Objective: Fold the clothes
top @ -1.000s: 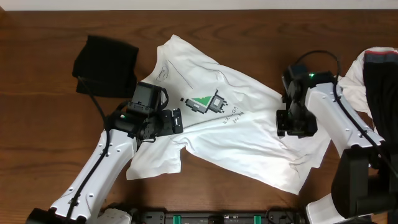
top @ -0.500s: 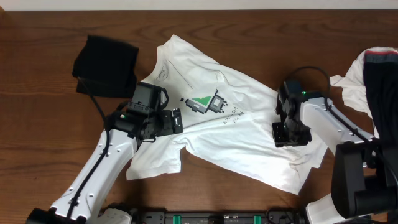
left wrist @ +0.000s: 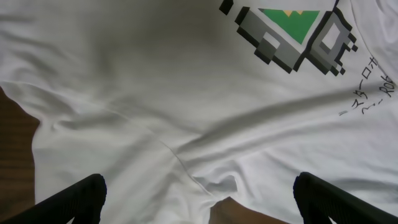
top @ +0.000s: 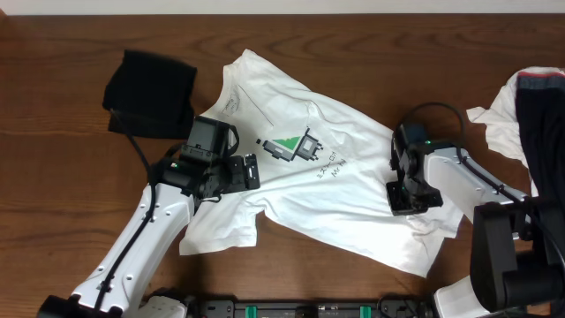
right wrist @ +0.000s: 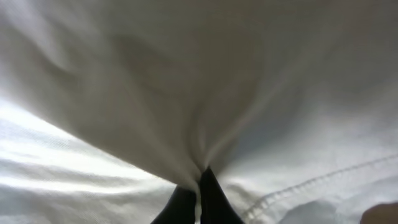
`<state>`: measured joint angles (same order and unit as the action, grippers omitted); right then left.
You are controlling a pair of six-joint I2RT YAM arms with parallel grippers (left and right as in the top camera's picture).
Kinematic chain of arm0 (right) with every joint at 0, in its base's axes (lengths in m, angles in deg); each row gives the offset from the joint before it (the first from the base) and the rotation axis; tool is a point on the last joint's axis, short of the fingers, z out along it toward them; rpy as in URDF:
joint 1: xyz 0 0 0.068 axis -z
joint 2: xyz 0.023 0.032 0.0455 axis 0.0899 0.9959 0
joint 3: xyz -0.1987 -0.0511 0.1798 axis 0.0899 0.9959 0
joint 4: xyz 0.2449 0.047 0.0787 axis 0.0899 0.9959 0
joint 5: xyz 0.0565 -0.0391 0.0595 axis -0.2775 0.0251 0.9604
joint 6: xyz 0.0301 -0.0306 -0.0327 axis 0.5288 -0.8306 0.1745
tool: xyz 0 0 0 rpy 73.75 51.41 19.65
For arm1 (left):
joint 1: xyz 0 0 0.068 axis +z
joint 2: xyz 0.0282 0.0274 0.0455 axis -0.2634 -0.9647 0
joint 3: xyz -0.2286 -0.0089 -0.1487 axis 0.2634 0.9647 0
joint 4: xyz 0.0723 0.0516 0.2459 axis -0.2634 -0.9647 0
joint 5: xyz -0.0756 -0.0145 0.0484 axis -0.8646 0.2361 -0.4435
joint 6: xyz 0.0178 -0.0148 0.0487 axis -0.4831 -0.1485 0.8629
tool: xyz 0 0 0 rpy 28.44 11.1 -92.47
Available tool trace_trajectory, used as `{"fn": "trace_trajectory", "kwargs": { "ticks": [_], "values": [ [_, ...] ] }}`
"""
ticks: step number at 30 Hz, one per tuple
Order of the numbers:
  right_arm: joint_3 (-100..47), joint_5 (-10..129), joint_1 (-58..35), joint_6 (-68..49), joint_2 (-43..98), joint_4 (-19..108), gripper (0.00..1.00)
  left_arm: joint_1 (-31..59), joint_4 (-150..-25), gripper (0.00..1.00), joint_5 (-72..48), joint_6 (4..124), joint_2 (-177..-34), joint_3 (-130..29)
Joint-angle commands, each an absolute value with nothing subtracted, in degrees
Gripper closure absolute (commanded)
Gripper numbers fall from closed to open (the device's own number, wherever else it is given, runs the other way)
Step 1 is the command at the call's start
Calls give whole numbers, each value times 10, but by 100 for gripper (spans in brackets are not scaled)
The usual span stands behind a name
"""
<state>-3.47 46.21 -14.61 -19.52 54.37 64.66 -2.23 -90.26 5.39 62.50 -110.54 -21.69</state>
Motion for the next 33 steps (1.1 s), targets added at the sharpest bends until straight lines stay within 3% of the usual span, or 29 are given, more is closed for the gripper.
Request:
{"fn": "trace_trajectory", "kwargs": {
  "ticks": [1,7,8,10,12,13,16,19,33],
  "values": [
    [-63,446,-145,-201,541,664,90,-24,-905,2,57,620,-1099,-215],
    [-109,446,-145,-201,541,684,85,-24,-905,2,57,620,-1099,-215],
    [-114,446,-145,-201,541,684,87,-24,-905,2,57,620,-1099,-215],
    [-118,446,-145,-201,541,681,99,-24,-905,2,57,620,-1099,-215],
    [-118,446,-145,-201,541,679,99,-24,-905,2,57,620,-1099,-215],
    [-118,446,-145,-201,541,680,96,-24,-905,2,57,620,-1099,-215],
    [-118,458,-145,-200,541,694,70,-24,-905,2,57,620,-1099,-215],
    [-118,483,-146,-200,541,711,62,-24,-905,2,57,620,-1099,-215],
    [-84,524,-147,-190,541,675,65,-24,-905,2,57,620,-1099,-215]
  ]
}}
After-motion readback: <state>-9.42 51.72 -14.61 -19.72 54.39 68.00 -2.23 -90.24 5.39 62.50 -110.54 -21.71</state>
